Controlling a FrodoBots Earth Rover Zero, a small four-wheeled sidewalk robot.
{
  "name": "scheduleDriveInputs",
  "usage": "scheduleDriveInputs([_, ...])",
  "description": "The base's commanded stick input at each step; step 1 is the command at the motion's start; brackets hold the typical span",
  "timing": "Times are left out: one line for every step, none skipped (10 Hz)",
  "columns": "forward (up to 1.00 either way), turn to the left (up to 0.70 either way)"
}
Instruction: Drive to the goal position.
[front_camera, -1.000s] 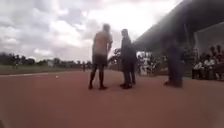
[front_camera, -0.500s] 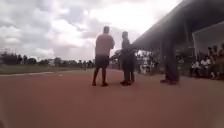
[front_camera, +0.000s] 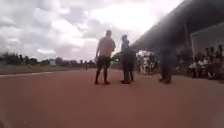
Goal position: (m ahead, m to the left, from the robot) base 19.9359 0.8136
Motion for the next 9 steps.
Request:
scheduleDriveInputs([-0.70,0.00])
scheduleDriveInputs([-0.70,0.00])
scheduleDriveInputs([-0.70,0.00])
scheduleDriveInputs([-0.70,0.00])
scheduleDriveInputs([-0.70,0.00])
scheduleDriveInputs([-0.70,0.00])
scheduleDriveInputs([-0.70,0.00])
scheduleDriveInputs([-0.70,0.00])
scheduleDriveInputs([-0.70,0.00])
